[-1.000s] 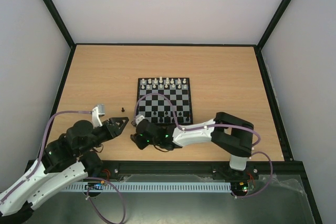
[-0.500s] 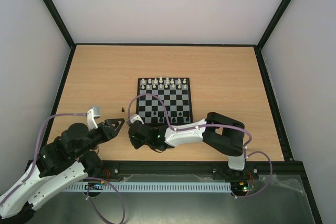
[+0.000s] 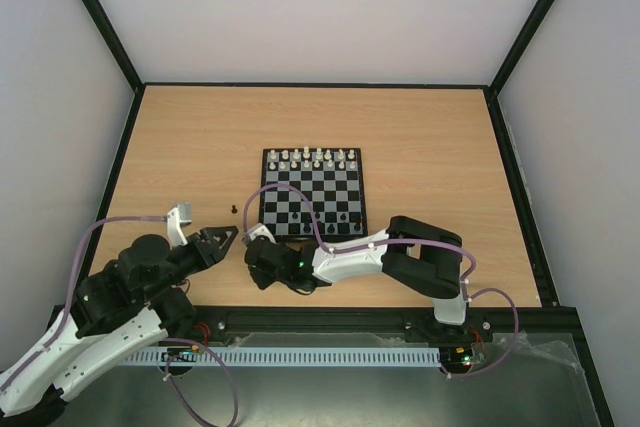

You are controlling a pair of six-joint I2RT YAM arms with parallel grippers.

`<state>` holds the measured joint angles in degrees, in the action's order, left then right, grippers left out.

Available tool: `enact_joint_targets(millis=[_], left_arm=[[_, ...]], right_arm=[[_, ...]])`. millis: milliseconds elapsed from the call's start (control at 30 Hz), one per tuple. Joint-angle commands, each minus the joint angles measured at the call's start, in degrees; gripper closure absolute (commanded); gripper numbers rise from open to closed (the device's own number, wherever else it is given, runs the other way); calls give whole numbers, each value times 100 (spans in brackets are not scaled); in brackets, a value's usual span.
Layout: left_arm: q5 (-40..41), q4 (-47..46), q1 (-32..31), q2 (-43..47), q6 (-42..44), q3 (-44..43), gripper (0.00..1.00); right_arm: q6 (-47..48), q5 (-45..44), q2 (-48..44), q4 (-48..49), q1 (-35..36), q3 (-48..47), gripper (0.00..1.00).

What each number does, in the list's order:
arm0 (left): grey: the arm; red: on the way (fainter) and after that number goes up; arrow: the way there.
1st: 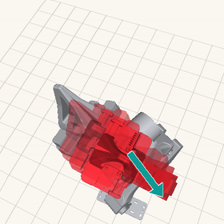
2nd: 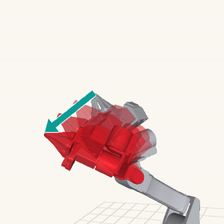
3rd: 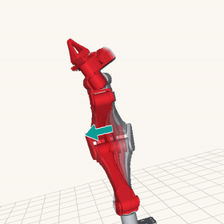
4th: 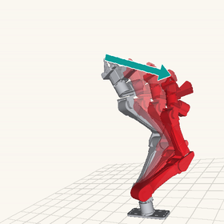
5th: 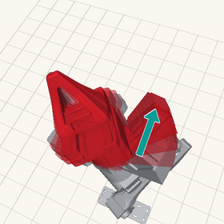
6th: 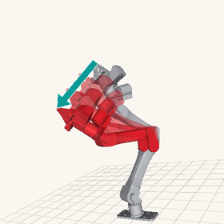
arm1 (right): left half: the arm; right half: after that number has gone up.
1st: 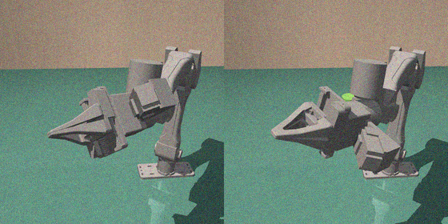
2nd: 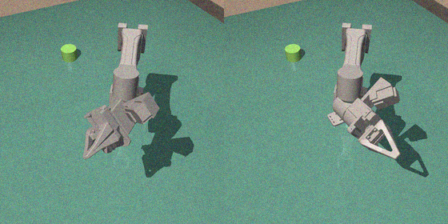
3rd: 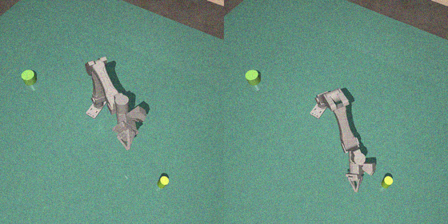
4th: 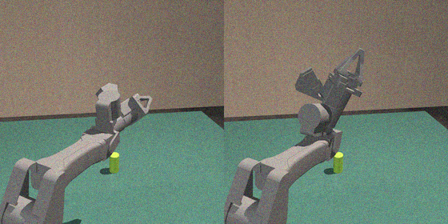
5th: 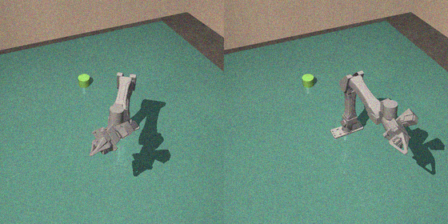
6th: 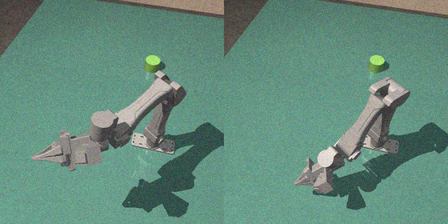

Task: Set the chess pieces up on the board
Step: Pick up the chess piece at the center of the board.

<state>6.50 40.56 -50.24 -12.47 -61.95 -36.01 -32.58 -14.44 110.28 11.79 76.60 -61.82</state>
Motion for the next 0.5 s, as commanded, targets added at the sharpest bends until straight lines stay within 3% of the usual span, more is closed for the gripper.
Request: enact_joint_targets(millis=[0, 467], left_arm=[[70, -140, -17, -77, 50, 71, 49], [70, -274, -19, -238, 61, 123, 49]], right_arm=[[-64, -99, 155, -136, 49, 142, 73], [-4, -95, 271, -96, 47, 81, 75]])
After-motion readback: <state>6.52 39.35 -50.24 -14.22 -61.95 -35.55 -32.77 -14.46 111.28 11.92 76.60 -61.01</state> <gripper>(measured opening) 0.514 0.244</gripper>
